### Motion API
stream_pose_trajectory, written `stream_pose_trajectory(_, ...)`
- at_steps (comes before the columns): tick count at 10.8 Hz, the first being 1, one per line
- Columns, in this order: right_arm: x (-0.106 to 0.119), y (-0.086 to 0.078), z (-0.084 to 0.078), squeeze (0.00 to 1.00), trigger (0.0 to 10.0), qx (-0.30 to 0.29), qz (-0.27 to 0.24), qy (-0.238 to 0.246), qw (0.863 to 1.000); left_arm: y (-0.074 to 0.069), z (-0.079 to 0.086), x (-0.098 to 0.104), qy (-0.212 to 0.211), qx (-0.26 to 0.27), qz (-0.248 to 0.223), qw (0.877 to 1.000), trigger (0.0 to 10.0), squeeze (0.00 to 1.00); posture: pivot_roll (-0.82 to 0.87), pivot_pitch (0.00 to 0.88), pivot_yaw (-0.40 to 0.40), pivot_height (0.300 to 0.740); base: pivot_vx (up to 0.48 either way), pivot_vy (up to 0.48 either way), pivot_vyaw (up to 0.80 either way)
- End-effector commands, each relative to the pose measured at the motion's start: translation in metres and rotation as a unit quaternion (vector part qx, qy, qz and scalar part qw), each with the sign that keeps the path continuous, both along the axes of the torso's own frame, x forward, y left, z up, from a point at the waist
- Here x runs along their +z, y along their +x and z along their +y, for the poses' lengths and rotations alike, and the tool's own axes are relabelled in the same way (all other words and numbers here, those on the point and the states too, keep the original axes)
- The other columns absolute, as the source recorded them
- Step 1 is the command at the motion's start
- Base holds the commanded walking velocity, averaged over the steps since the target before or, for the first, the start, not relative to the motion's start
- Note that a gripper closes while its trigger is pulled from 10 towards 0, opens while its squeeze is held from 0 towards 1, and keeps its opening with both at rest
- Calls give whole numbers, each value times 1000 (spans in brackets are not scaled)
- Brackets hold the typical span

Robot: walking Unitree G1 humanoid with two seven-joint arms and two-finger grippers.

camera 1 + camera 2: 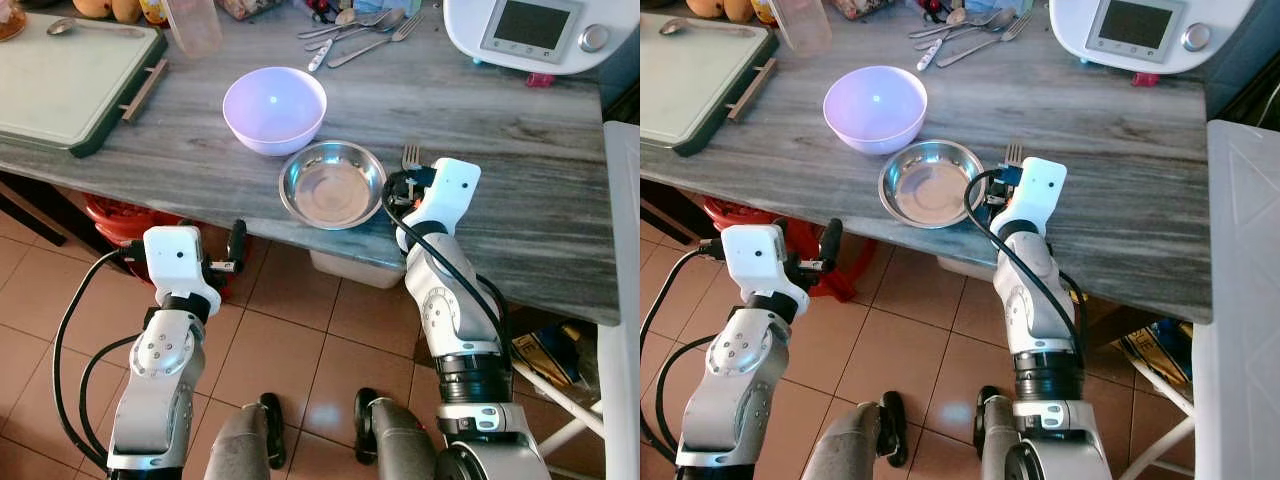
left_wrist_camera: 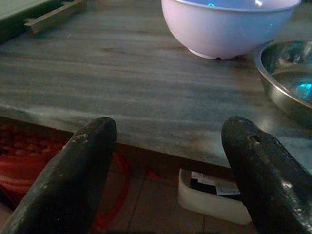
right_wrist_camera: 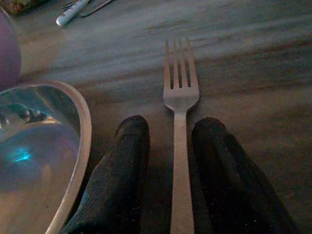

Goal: Setting the table

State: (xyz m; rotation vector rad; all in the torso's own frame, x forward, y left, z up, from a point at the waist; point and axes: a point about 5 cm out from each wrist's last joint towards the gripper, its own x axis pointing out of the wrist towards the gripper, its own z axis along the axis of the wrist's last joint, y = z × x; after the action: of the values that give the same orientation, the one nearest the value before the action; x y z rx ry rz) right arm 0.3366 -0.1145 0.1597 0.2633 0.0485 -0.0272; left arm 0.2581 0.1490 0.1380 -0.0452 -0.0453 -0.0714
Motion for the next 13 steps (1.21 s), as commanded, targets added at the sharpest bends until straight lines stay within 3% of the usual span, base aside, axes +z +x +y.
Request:
stream_pose_trajectory(1,-9,-4,-7,0,10000,-16,14,2,1000,-2,0,-3,-2,-3,8,1000,10000,0,1,266,36,740,0,0,0)
stream_pose_trajectory(8,19,-3,-11,0,10000,-15,-80,-1,997,-1,-1,-1,-2,-3,-1,1000,10000,0,-1,242,31,740,0,0,0)
stream_pose_trajectory(10,34,-13,-18,0,10000,-17,-149,-85,985,-1,-1,-5,-1,15,13,1000,10000,0,6,223,24,740,0,0,0)
stream_pose_trajectory(11,35,-18,-21,0,10000,-19,-158,-95,983,0,-1,-5,1,18,13,1000,10000,0,6,223,24,740,0,0,0)
stream_pose_trajectory(12,21,-30,-37,0,10000,-31,-141,-117,983,1,-4,-7,-4,16,16,1000,10000,0,-1,205,22,740,0,0,0)
stream_pose_trajectory(13,15,-34,-41,0,10000,-26,-130,-127,983,1,-4,-8,-5,16,17,1000,10000,0,-4,202,21,740,0,0,0)
